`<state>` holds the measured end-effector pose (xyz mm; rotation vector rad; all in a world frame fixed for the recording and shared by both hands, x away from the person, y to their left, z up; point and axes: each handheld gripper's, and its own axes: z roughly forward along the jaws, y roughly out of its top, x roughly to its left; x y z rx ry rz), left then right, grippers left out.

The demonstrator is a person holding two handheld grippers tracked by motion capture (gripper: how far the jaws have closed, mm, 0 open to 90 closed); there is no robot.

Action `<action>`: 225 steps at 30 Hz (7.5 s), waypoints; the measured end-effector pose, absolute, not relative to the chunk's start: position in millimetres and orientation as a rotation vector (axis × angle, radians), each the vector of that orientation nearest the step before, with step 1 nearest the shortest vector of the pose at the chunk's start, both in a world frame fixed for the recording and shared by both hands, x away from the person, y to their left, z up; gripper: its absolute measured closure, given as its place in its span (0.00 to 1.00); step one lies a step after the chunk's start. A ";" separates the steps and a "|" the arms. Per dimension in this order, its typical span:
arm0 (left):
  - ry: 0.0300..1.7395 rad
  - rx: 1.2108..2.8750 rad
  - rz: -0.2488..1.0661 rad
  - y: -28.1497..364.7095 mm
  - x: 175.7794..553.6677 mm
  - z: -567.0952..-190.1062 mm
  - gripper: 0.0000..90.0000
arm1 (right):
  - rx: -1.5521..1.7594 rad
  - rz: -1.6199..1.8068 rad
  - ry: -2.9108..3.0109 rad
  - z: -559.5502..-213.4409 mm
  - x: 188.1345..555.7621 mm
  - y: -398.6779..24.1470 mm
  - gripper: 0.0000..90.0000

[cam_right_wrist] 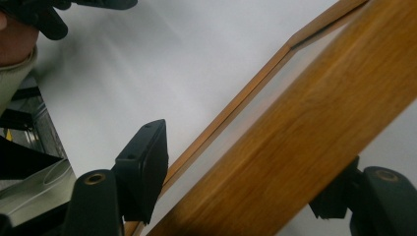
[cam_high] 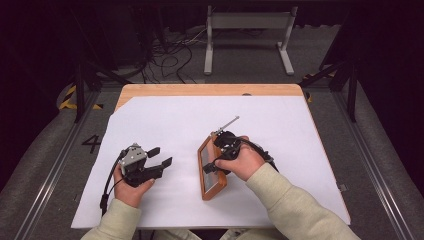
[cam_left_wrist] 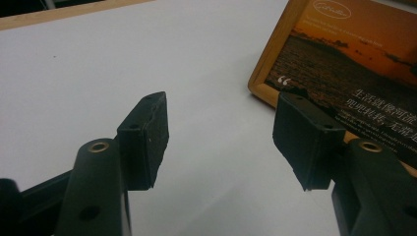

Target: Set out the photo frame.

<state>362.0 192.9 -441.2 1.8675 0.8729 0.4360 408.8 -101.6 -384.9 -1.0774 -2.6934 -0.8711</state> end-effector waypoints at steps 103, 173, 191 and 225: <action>0.880 1.867 0.448 195.8 363.1 -440.9 0.43 | -0.080 -0.420 -2.997 -350.3 462.1 -117.6 0.82; 0.878 1.878 0.431 196.0 359.8 -438.6 0.41 | -0.690 -1.253 -3.089 -307.7 412.0 -230.6 0.18; 0.865 1.868 0.437 199.1 352.0 -434.9 0.44 | -0.942 -1.589 -3.038 -320.1 382.4 -278.1 0.19; 0.826 1.904 0.381 195.1 344.5 -442.2 0.41 | -1.185 -1.667 -2.972 -437.1 360.1 -307.1 0.19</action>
